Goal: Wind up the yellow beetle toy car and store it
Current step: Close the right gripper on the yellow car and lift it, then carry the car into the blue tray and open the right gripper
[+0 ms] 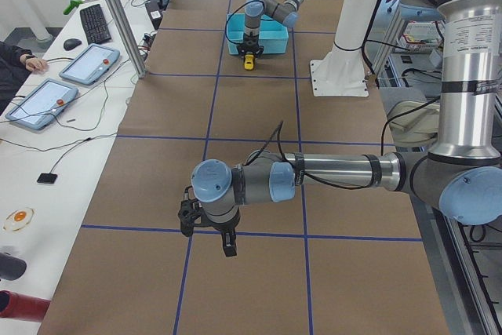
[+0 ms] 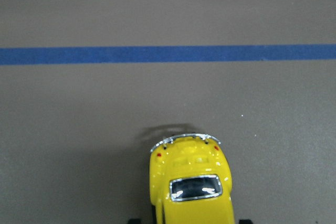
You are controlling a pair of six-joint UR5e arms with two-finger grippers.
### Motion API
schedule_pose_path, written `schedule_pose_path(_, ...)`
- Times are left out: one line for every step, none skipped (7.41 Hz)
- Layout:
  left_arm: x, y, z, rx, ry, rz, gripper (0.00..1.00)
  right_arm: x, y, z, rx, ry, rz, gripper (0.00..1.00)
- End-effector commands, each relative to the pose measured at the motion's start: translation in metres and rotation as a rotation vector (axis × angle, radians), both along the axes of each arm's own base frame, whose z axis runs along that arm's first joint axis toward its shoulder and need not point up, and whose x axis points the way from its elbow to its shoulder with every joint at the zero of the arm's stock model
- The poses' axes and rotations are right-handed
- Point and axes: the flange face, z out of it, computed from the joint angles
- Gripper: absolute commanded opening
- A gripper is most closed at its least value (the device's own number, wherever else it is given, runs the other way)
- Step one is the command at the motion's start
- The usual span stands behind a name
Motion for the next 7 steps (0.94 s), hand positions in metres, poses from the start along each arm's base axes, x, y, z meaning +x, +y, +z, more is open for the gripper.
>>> schedule_pose_path(-0.001,0.000,-0.002,0.003,0.000,-0.004,1.00,0.023,0.001,-0.065,-0.033,-0.004,-0.002,0.00)
schedule_pose_path(-0.002,0.000,-0.003,0.004,0.000,-0.006,1.00,0.052,-0.001,-0.095,-0.054,-0.031,-0.002,0.00)
schedule_pose_path(-0.002,0.001,-0.003,0.002,0.000,-0.008,1.00,0.085,-0.005,-0.113,-0.082,-0.067,0.000,0.00)
schedule_pose_path(-0.002,0.001,-0.004,0.002,-0.001,-0.010,1.00,0.123,-0.011,-0.121,-0.105,-0.072,0.025,0.00)
schedule_pose_path(-0.004,0.000,-0.005,0.001,-0.001,-0.016,1.00,0.153,-0.016,-0.099,-0.116,-0.061,0.038,0.00)
schedule_pose_path(-0.006,0.001,-0.004,-0.007,-0.001,-0.021,1.00,0.169,-0.010,-0.071,-0.093,-0.041,0.006,0.00)
schedule_pose_path(-0.006,0.002,-0.004,-0.009,0.000,-0.020,1.00,0.195,-0.026,-0.044,-0.039,-0.013,-0.041,0.00)
